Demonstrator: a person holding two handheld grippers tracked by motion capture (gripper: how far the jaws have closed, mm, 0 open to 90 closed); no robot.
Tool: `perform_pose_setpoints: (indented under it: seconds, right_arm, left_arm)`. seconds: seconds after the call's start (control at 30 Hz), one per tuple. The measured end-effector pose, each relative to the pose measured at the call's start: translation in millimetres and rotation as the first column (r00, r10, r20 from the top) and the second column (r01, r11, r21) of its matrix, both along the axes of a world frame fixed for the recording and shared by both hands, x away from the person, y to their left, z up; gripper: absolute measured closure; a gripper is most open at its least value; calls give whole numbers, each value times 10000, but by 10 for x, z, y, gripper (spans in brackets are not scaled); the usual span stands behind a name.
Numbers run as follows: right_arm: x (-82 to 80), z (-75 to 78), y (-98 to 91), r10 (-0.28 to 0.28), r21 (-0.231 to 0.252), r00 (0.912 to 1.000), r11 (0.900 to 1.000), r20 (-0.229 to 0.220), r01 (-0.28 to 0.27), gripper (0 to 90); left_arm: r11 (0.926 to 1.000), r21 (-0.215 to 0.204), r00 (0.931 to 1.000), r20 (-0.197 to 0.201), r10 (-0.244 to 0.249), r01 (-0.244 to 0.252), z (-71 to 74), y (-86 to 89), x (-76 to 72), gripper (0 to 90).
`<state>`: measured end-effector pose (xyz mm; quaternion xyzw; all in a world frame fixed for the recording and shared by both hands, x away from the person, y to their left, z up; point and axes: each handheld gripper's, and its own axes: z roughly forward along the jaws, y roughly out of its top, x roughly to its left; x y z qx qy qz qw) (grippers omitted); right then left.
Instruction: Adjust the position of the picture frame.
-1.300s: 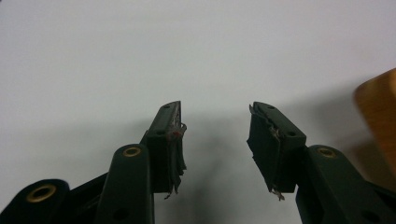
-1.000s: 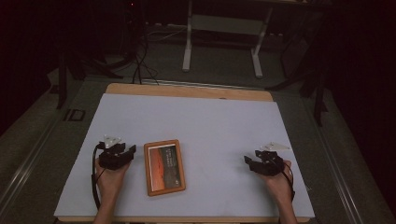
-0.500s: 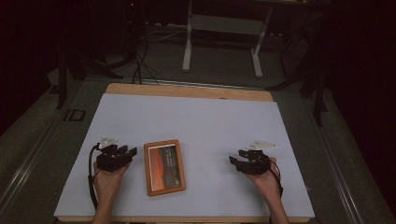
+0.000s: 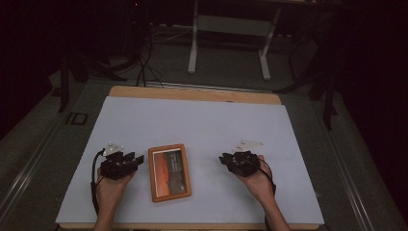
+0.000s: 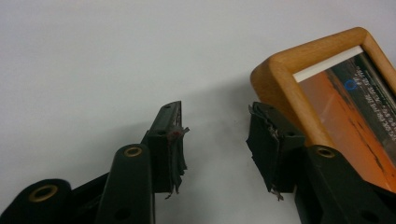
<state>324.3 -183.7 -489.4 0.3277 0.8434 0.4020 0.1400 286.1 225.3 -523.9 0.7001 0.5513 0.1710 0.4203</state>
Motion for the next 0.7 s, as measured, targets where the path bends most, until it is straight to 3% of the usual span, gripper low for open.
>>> perform_pose_setpoints:
  seconds: [0.2,0.33,0.5,0.7]
  right_arm:
    - [-7,34,240,706,-186,9973,9974,188,-702,887]
    - [-15,33,379,1038,-466,9937,9937,412,-1018,894]
    - [4,10,468,1153,-318,9927,9929,358,-1142,898]
    - [-19,-49,604,1415,-263,9894,9897,338,-1407,899]
  left_arm:
    - [9997,-213,9998,166,-90,93,41,-14,-16,535]
    - [9989,-371,9991,320,-287,299,64,-27,-26,518]
    - [9969,-367,9961,566,-672,694,100,-56,-40,506]
    - [9951,-421,9946,575,-866,891,108,-83,-41,491]
